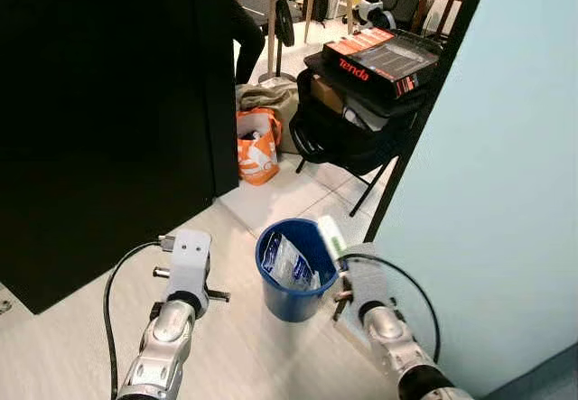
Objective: Clean up the room
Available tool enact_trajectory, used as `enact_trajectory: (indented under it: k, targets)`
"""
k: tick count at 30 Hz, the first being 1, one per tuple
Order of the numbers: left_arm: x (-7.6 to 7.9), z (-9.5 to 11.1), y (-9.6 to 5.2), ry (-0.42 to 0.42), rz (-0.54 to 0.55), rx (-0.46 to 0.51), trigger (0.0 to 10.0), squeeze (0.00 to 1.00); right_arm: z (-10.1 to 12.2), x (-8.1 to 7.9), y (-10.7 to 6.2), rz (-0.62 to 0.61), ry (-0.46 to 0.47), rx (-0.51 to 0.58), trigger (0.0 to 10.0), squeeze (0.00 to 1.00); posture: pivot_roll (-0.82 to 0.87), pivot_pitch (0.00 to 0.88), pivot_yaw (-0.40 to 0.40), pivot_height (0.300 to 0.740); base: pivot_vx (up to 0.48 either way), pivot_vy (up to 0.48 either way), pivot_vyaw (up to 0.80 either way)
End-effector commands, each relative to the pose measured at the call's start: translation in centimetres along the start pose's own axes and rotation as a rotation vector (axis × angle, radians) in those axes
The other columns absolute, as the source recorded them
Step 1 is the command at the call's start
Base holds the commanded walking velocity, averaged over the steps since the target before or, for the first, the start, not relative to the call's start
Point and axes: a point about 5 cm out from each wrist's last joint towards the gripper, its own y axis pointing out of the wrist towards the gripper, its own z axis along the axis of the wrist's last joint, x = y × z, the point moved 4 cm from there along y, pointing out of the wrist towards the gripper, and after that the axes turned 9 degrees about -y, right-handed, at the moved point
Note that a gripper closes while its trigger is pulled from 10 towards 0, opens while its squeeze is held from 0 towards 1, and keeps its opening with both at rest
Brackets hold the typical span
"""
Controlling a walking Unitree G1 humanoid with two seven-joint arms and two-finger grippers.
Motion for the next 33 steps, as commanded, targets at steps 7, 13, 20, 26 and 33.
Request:
enact_trajectory:
  k: [7,13,20,26,33]
  targets:
    - [-0.40,-0.40,-0.30,0.011,0.003,-0.006,10.0,0.00,-0.89,-0.73,-0.21,0.027,-0.025,-0.032,10.0,0.00,0.06,0.078,-0.043,0.740,0.168,0.000,0.00]
    - [-0.44,-0.37,-0.33,0.007,0.000,-0.005,10.0,0.00,-0.71,-0.57,-0.17,0.020,-0.026,-0.026,10.0,0.00,0.06,0.080,-0.042,0.740,0.313,0.000,0.00]
    - [-0.51,-0.33,-0.32,0.007,-0.001,-0.004,10.0,0.00,-0.62,-0.37,-0.14,0.014,-0.023,-0.023,10.0,0.00,0.06,0.083,-0.041,0.740,0.312,0.000,0.00]
    - [-0.65,-0.27,-0.29,0.009,0.000,-0.004,10.0,0.00,-0.57,-0.26,-0.14,0.005,-0.018,-0.021,10.0,0.00,0.06,0.084,-0.040,0.740,0.306,0.000,0.00]
    - [-0.73,-0.22,-0.27,0.011,-0.002,-0.004,10.0,0.00,-0.72,-0.20,-0.14,-0.003,0.010,-0.031,10.0,0.00,0.06,0.086,-0.038,0.740,0.295,0.000,0.00]
